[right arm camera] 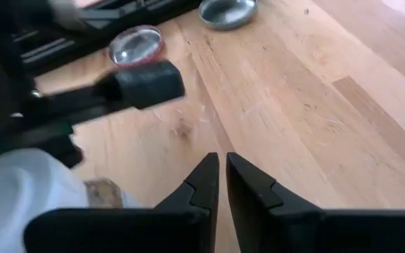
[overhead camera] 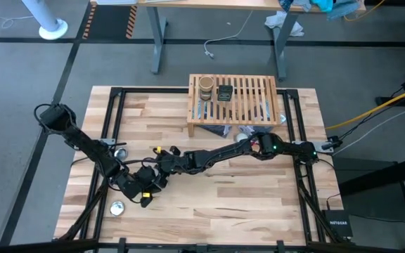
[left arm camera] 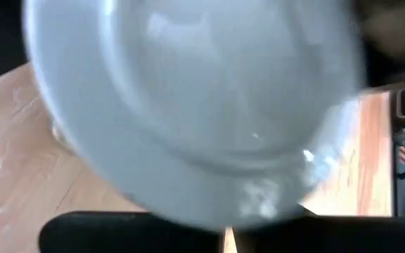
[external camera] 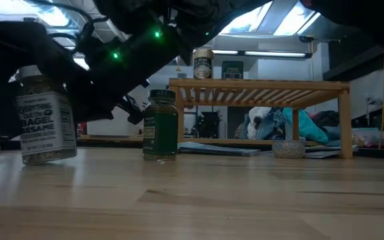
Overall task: Shelf spices
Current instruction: Move the white seasoning bottle to the middle left of the table
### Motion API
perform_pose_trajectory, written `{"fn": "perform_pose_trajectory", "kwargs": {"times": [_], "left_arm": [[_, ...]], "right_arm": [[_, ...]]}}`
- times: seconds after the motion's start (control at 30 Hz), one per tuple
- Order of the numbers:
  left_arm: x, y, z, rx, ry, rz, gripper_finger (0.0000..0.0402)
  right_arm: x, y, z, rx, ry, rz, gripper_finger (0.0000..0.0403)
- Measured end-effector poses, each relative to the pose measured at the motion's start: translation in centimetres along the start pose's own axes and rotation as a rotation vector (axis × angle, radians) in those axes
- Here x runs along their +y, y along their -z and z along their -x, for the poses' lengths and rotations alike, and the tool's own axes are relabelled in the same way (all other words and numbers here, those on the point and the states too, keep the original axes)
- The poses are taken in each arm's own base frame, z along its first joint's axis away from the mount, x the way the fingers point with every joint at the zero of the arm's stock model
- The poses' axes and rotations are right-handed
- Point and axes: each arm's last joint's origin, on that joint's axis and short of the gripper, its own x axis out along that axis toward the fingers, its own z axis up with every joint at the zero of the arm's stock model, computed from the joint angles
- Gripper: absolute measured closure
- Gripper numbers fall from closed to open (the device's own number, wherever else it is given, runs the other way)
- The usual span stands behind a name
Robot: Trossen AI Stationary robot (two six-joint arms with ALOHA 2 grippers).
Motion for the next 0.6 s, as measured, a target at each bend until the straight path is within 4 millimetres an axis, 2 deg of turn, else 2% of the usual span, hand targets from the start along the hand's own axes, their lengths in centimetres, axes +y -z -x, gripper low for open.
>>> {"fn": "perform_pose_trajectory", "kwargs": {"times": [0.37, 0.6], "left_arm": [[-0.5, -1.1, 2.1, -0.079, 0.050, -0.009, 0.0402], [-0.2, -0.9, 2.6, -0.066, 0.023, -0.009, 0.0401]], "right_arm": [[0.0, 0.0, 0.0, -0.006, 0.007, 0.003, 0.0368], [-0.1, 0.1, 0.0, 0.000, 0.009, 0.007, 0.0368]]}}
